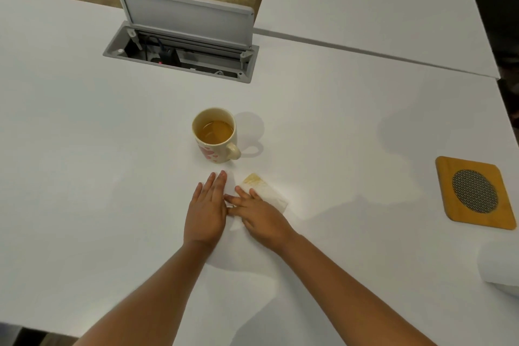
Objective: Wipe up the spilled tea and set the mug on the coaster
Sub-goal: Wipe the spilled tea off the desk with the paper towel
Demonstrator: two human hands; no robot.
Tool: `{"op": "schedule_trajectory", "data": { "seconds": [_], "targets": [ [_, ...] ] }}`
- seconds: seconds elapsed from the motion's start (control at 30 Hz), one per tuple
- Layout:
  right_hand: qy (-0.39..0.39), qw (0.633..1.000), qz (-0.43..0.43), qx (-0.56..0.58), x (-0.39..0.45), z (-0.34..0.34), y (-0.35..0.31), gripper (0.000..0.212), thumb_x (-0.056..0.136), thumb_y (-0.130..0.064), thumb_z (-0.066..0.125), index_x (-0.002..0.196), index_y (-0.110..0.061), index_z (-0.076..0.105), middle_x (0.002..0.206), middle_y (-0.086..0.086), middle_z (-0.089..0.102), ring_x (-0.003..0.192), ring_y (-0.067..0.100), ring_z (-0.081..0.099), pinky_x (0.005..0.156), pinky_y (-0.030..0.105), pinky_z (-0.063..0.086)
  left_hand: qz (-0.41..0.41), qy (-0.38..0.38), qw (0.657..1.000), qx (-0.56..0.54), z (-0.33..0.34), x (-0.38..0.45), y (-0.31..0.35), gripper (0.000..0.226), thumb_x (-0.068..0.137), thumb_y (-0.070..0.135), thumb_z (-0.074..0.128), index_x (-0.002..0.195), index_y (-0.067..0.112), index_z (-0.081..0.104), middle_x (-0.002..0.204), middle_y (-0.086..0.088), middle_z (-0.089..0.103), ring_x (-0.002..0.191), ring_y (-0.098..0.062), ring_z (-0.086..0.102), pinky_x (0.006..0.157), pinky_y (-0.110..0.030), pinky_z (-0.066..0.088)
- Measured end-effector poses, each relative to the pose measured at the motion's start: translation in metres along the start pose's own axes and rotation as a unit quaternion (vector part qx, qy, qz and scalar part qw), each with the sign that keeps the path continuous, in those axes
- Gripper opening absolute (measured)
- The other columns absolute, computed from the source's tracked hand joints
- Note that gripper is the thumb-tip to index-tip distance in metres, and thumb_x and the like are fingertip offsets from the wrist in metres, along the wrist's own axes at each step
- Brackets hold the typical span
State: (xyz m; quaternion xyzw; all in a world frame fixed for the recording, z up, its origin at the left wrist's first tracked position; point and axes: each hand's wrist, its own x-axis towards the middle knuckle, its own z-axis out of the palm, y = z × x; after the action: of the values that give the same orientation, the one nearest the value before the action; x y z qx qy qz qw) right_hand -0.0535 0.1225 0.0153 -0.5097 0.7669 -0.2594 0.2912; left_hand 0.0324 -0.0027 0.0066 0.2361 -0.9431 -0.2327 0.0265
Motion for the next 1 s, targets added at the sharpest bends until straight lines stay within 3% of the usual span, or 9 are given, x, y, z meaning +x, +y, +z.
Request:
{"op": "schedule_trajectory", "data": {
  "seconds": [0.1, 0.2, 0.3, 0.37, 0.5, 0.6, 0.77, 0.87, 1.0],
  "targets": [
    [0.041, 0.99, 0.088, 0.1, -0.007, -0.012, -0.005, 0.037, 0.095, -0.019, 0.036, 0.127, -0.025, 0.053, 0.14, -0.002, 0.05, 0.134, 0.013, 0.038, 0.113, 0.031, 0.028, 0.005, -0.006, 1.0, 0.018, 0.001, -0.001, -0.001, 0.049, 0.095, 0.014, 0.024, 0.144, 0.015, 0.02, 0.151, -0.006, 0.029, 0.141, -0.02, 0.021, 0.115, -0.032, 0.009],
    [0.154, 0.977, 0.134, 0.065, -0.014, -0.018, -0.001, 0.031, 0.094, -0.033, 0.046, 0.122, -0.021, 0.055, 0.122, -0.001, 0.061, 0.111, 0.016, 0.056, 0.093, 0.024, 0.042, 0.008, -0.009, 0.999, 0.034, 0.001, -0.001, -0.001, 0.049, 0.094, 0.01, 0.026, 0.143, 0.014, 0.023, 0.151, -0.004, 0.029, 0.141, -0.021, 0.021, 0.115, -0.034, 0.01],
    [0.129, 0.979, 0.14, -0.074, -0.01, -0.008, -0.002, 0.042, 0.09, -0.044, 0.049, 0.122, -0.016, 0.052, 0.115, 0.006, 0.058, 0.104, 0.021, 0.053, 0.089, 0.031, 0.042, 0.01, -0.01, 0.999, 0.041, 0.002, 0.0, -0.001, 0.048, 0.094, 0.008, 0.027, 0.142, 0.012, 0.027, 0.15, -0.004, 0.029, 0.141, -0.021, 0.021, 0.115, -0.035, 0.01],
    [0.096, 0.975, 0.133, -0.149, -0.002, 0.004, -0.007, 0.042, 0.093, -0.043, 0.041, 0.119, -0.012, 0.05, 0.112, 0.01, 0.059, 0.098, 0.026, 0.055, 0.082, 0.037, 0.043, 0.01, -0.016, 0.999, 0.043, 0.002, 0.001, -0.001, 0.051, 0.093, 0.019, 0.016, 0.142, 0.013, 0.026, 0.151, -0.002, 0.026, 0.141, -0.02, 0.019, 0.115, -0.034, 0.009],
    [0.09, 0.977, 0.054, -0.186, 0.008, 0.008, -0.005, 0.032, 0.099, -0.029, 0.031, 0.107, -0.004, 0.05, 0.095, 0.017, 0.061, 0.076, 0.033, 0.06, 0.062, 0.043, 0.047, 0.014, -0.021, 0.999, 0.044, 0.002, 0.0, 0.0, 0.061, 0.088, 0.029, 0.001, 0.143, 0.014, 0.024, 0.152, -0.001, 0.024, 0.142, -0.018, 0.016, 0.116, -0.034, 0.008],
    [0.067, 0.977, 0.011, -0.203, 0.016, 0.0, 0.001, 0.026, 0.099, -0.024, 0.033, 0.108, -0.006, 0.05, 0.094, 0.018, 0.063, 0.074, 0.032, 0.061, 0.059, 0.043, 0.052, 0.008, -0.028, 0.999, 0.041, 0.001, -0.001, 0.0, 0.062, 0.088, 0.031, -0.001, 0.143, 0.015, 0.024, 0.152, 0.001, 0.022, 0.142, -0.017, 0.016, 0.116, -0.033, 0.008],
    [0.093, 0.968, 0.036, -0.23, 0.047, -0.021, 0.018, 0.022, 0.097, -0.024, 0.038, 0.112, -0.01, 0.046, 0.094, 0.015, 0.063, 0.075, 0.031, 0.063, 0.059, 0.042, 0.053, 0.0, -0.019, 0.999, 0.035, -0.002, -0.002, 0.004, 0.053, 0.091, 0.02, 0.013, 0.139, 0.011, 0.033, 0.147, -0.003, 0.035, 0.138, -0.022, 0.027, 0.114, -0.037, 0.016],
    [0.12, 0.965, 0.05, -0.226, 0.059, -0.048, 0.04, 0.025, 0.097, -0.029, 0.036, 0.105, -0.01, 0.05, 0.09, 0.013, 0.062, 0.074, 0.032, 0.061, 0.052, 0.037, 0.042, -0.008, -0.009, 0.999, 0.034, -0.002, 0.0, 0.006, 0.049, 0.088, -0.002, 0.038, 0.136, 0.009, 0.039, 0.144, -0.007, 0.041, 0.136, -0.026, 0.033, 0.112, -0.039, 0.019],
    [0.156, 0.949, 0.104, -0.252, 0.072, -0.089, 0.071, 0.028, 0.098, -0.033, 0.034, 0.104, -0.012, 0.051, 0.094, 0.01, 0.062, 0.081, 0.032, 0.062, 0.055, 0.037, 0.037, -0.005, -0.016, 0.999, 0.04, -0.006, 0.003, 0.006, 0.054, 0.082, -0.008, 0.047, 0.133, 0.008, 0.043, 0.14, -0.008, 0.046, 0.132, -0.028, 0.039, 0.109, -0.044, 0.023]
  ]
}}
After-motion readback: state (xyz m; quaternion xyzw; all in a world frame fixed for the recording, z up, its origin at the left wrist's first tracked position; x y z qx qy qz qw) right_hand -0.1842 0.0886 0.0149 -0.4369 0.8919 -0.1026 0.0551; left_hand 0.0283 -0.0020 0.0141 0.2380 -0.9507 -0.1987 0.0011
